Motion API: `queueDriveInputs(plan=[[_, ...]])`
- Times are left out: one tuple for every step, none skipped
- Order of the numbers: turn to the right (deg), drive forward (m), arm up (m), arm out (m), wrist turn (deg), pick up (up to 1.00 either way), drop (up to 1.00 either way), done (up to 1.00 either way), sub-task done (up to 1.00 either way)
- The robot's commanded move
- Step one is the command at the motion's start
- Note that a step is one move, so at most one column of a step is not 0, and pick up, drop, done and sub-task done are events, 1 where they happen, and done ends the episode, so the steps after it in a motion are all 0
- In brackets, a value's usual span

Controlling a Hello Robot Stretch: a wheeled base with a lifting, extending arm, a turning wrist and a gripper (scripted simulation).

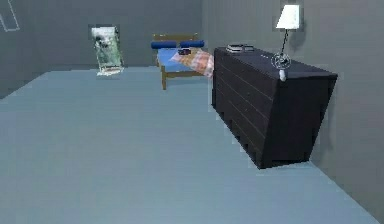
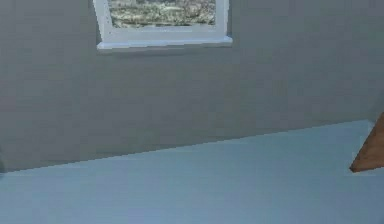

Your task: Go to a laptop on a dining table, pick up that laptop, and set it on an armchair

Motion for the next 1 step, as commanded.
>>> queueDriveInputs(plan=[[0.0,0.85,0.00,0.00,0.0,0.00,0.00,0.00,0.00]])
